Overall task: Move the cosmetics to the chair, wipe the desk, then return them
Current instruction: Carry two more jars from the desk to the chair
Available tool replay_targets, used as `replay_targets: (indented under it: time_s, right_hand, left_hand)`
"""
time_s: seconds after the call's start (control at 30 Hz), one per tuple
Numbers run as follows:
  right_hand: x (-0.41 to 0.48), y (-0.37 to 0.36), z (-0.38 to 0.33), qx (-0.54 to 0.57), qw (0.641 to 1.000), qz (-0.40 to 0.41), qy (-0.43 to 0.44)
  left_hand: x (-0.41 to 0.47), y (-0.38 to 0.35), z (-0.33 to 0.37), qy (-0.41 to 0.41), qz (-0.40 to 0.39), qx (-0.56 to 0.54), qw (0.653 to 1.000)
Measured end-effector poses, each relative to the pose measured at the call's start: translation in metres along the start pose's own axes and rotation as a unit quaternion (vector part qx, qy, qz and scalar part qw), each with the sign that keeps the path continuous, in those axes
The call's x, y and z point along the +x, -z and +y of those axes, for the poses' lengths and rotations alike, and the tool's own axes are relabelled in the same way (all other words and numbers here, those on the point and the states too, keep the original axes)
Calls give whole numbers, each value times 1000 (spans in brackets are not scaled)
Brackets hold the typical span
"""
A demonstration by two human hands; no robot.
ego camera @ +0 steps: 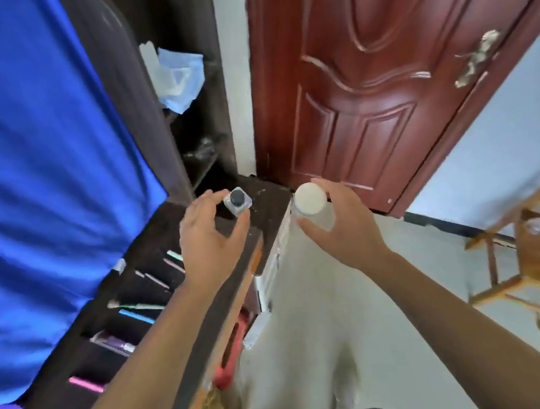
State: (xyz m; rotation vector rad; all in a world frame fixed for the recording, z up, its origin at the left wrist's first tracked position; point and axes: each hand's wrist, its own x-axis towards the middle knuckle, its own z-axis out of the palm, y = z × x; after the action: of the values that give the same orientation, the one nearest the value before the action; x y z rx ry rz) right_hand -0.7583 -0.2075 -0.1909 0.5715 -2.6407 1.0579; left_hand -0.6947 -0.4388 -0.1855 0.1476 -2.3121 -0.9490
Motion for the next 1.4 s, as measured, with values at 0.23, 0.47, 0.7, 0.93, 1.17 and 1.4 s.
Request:
replay_targets:
  time_s: [0.23,0.47,0.7,0.93,1.17,1.4]
  right_hand:
    - [-65,139,101,-39,991,99,-82]
    - [-150,281,236,-75,971,168,-153]
    - [-217,405,364,-112,939,209,-248]
    - [-212,457,470,-107,925,243,-271]
    - [-167,509,611,-157,880,217,-393]
    - [-140,552,707,-183,838,210,-470]
  left_hand:
    - [-9,-114,134,-91,-102,-59,989]
    - [-57,-269,293,-131,-183,-122,967]
    - [-110,-414,434,-110,-287,-189,933]
    - [-103,-536,494,-82,-350,-199,912]
    - [-62,-705,543,-73,-411,-186,890]
    - [-52,-838,588,-84,-498,-151,850]
